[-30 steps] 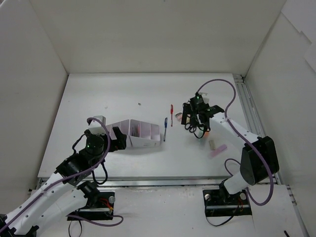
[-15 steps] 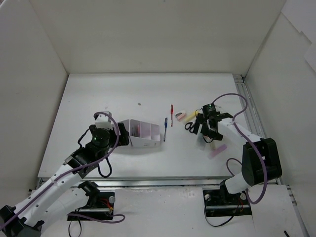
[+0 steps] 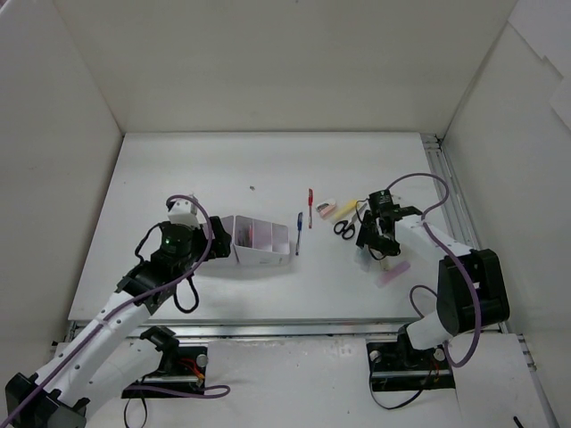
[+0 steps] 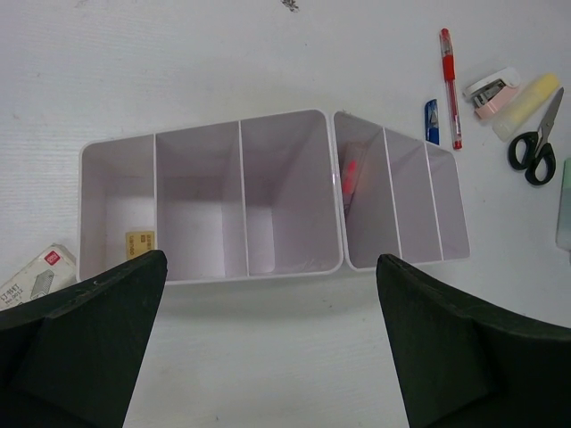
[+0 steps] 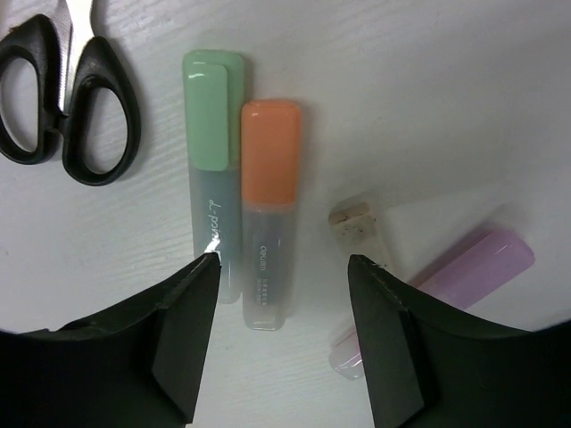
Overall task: Sort the stationery into containers
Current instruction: Pick up the pen from the center of the board.
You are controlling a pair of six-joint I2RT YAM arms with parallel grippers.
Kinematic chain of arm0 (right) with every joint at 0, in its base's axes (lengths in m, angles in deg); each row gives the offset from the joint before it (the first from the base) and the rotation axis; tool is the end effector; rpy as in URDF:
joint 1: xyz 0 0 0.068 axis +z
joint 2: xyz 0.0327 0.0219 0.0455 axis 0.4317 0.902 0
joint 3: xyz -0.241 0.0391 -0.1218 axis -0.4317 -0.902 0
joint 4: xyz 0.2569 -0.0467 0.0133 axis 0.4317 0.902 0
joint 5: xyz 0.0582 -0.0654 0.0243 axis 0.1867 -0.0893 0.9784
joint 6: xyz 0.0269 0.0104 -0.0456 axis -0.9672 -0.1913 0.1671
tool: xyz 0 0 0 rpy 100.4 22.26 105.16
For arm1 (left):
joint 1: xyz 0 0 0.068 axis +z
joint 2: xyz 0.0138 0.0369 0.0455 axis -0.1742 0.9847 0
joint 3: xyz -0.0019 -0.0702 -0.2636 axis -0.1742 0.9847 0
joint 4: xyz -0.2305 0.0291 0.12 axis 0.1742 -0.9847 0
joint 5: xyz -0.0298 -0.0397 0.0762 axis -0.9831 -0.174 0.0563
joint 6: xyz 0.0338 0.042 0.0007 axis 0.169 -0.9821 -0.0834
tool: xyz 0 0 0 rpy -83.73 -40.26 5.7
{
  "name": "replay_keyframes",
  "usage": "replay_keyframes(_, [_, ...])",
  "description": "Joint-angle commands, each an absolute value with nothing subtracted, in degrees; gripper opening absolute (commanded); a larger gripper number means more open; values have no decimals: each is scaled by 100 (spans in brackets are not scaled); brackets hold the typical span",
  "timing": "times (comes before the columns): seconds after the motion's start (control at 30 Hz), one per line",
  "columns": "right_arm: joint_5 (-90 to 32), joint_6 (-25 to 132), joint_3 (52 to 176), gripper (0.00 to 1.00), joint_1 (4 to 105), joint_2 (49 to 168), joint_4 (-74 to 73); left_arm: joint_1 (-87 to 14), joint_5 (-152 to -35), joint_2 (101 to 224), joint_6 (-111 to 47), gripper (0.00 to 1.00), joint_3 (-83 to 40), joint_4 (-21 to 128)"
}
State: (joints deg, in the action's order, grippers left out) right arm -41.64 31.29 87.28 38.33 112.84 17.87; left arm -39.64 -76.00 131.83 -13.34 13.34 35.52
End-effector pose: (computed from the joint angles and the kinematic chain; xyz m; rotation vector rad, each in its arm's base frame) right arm 0.2873 0.0615 0.1899 0.3962 2.5080 0.1686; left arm 0.1630 -0.0861 0.2856 -0.1194 1.9987 -0.5230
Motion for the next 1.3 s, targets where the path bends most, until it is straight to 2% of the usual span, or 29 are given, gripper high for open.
replay_keyframes(0.0, [-4161, 2962, 8622, 56, 3762, 11211, 1805, -3895, -7774, 13124, -1423, 99, 1319, 3929])
replay_keyframes(0.13, [-4161, 2970, 8586, 49, 3691, 11308, 1796, -3834, -7835, 13115, -1440, 99, 1337, 3938])
replay_keyframes(0.33, [-3872, 3119, 8884, 34, 3700, 11703, 1779, -3781, -7862, 13150, -1423, 99, 1346, 3956])
replay_keyframes(0.67, [-3844, 3295, 9192, 37, 3700, 12064, 1796, -3728, -7687, 13028, -1414, 100, 1302, 3771])
replay_keyframes(0.77, [-3854, 3383, 9280, 22, 3700, 12143, 1805, -3675, -7625, 12940, -1405, 99, 1240, 3657])
replay_keyframes(0.8, [-3775, 3435, 9289, 9, 3691, 12152, 1788, -3675, -7625, 12905, -1405, 99, 1231, 3613])
replay_keyframes(0.83, [-3740, 3506, 9306, 1, 3700, 12152, 1779, -3675, -7625, 12835, -1414, 100, 1214, 3587])
replay_keyframes(1.1, [-3713, 3998, 9342, 0, 3832, 11213, 1752, -3518, -7642, 12632, -1326, 99, 1091, 3244])
replay_keyframes(1.27, [-3661, 4718, 9728, 0, 4525, 10193, 1315, -3456, -7520, 12641, -940, 99, 959, 2885])
